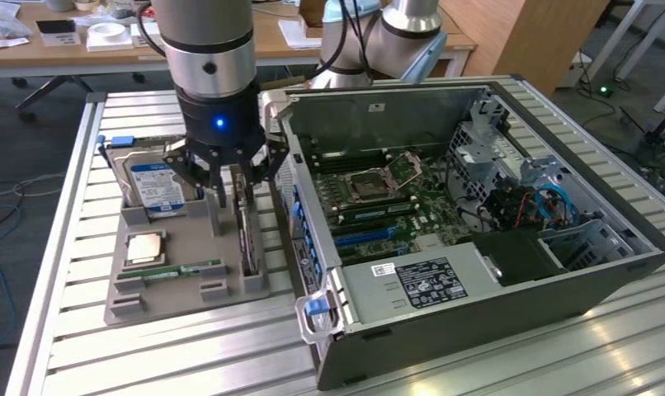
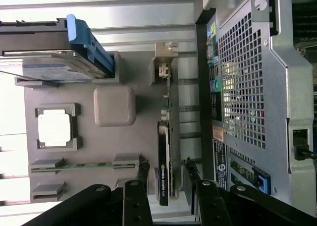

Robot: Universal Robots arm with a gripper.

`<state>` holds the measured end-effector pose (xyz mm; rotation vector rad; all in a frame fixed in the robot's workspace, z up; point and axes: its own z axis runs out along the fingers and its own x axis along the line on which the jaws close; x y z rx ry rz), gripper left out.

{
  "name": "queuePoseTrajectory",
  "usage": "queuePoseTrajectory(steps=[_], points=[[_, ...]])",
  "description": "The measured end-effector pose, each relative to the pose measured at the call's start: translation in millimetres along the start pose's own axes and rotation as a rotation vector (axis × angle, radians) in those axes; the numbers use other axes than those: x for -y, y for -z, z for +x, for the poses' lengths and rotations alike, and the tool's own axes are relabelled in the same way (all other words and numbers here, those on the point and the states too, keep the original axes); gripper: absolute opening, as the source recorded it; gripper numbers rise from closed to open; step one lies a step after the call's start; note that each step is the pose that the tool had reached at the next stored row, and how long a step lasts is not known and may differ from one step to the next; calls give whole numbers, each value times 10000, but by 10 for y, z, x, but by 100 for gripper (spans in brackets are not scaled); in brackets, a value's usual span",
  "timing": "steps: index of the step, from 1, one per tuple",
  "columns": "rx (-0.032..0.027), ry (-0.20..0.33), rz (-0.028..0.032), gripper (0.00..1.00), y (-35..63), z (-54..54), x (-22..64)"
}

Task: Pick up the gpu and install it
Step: 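Pick up the gpu and move the gpu toward the slot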

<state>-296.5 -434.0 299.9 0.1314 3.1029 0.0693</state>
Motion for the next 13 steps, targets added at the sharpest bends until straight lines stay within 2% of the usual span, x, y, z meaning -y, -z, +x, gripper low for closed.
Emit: queuePoseTrajectory(steps=[13], points=[[1,-1,2,42,-99,0,4]])
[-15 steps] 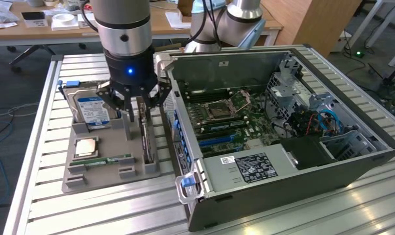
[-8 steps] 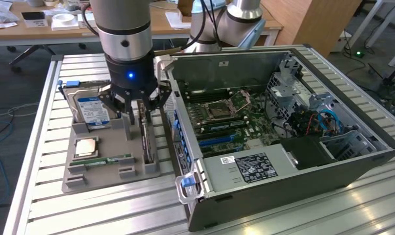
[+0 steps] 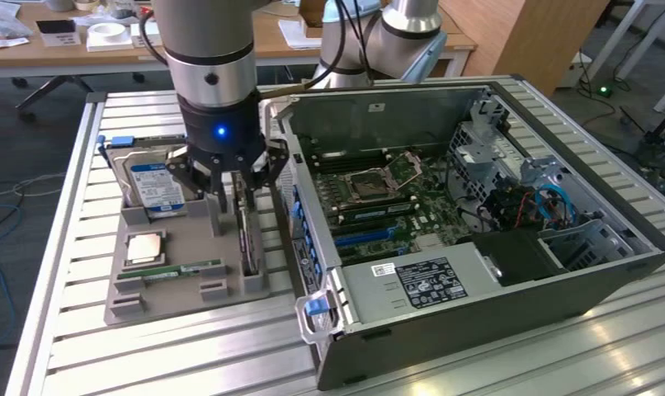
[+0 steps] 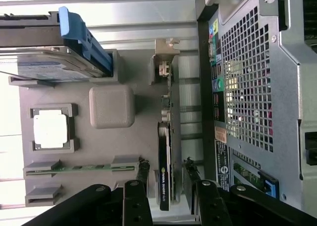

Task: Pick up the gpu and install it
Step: 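Pick up the gpu and move the gpu toward the slot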

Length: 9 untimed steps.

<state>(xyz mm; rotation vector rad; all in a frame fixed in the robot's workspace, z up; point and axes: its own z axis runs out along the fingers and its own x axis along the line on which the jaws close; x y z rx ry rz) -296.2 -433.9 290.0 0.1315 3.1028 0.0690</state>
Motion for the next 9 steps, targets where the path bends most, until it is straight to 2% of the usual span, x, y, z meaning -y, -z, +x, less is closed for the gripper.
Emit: queuePoseTrajectory(steps=[9], points=[[-1,1,1,42,-118,-1,6]])
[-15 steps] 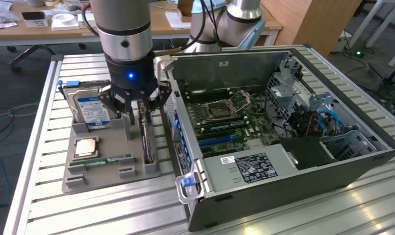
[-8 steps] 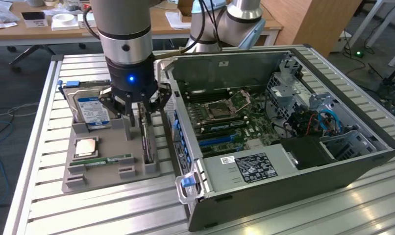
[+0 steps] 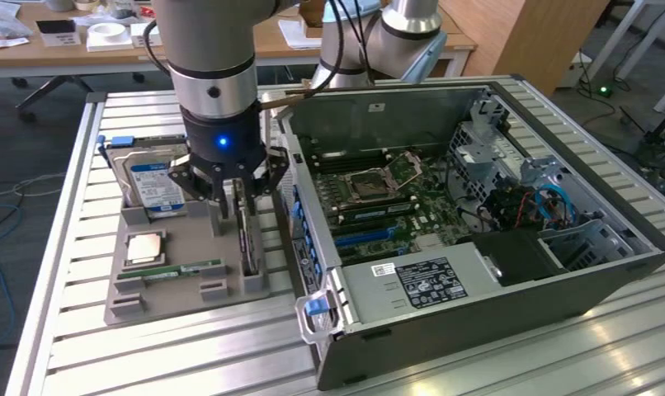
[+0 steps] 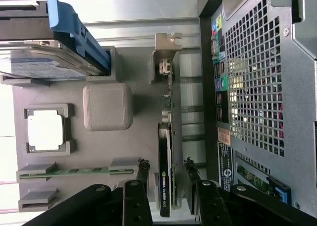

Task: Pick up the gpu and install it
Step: 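Pick up the gpu and move the gpu toward the slot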

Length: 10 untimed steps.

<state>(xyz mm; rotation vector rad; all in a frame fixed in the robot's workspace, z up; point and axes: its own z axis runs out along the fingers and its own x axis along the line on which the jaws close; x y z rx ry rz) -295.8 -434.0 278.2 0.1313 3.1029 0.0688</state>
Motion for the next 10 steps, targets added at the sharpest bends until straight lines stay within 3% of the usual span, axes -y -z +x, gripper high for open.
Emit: queuePoseTrajectory(steps=[10], points=[[1,-1,-1,42,-130,-7,5]])
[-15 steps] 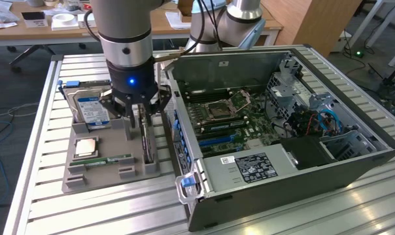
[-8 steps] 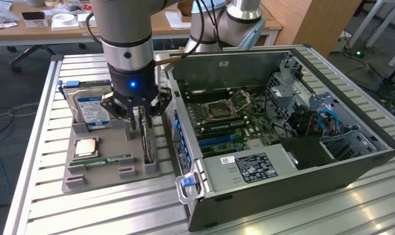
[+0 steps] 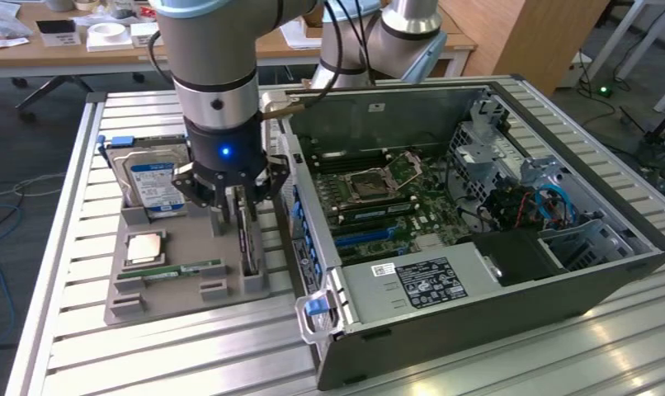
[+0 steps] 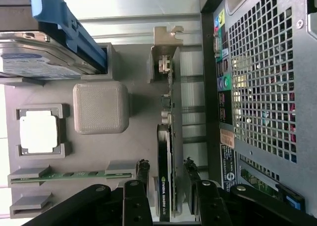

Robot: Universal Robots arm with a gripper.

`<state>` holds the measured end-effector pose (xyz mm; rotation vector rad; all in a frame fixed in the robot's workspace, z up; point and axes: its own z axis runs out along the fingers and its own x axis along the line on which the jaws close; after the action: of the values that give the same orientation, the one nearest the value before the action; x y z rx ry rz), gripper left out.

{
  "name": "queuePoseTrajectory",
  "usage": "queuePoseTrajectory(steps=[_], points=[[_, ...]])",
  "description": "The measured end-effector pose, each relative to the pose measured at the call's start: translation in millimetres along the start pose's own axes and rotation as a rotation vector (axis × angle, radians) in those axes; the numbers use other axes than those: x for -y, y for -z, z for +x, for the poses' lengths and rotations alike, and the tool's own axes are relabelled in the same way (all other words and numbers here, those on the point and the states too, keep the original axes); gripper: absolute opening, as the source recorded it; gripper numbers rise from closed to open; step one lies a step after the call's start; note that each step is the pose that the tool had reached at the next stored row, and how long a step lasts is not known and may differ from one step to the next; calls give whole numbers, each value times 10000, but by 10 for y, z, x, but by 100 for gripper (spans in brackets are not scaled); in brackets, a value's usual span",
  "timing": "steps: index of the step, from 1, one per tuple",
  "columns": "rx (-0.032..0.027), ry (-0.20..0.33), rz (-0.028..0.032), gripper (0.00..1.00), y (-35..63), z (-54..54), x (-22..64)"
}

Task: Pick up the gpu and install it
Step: 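Pick up the gpu and move the gpu toward the slot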

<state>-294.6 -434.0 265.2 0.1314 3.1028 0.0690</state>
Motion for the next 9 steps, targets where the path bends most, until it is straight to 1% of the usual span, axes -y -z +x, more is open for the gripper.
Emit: queuePoseTrajectory(steps=[9], points=[[0,1,-1,42,-139,-18,5]])
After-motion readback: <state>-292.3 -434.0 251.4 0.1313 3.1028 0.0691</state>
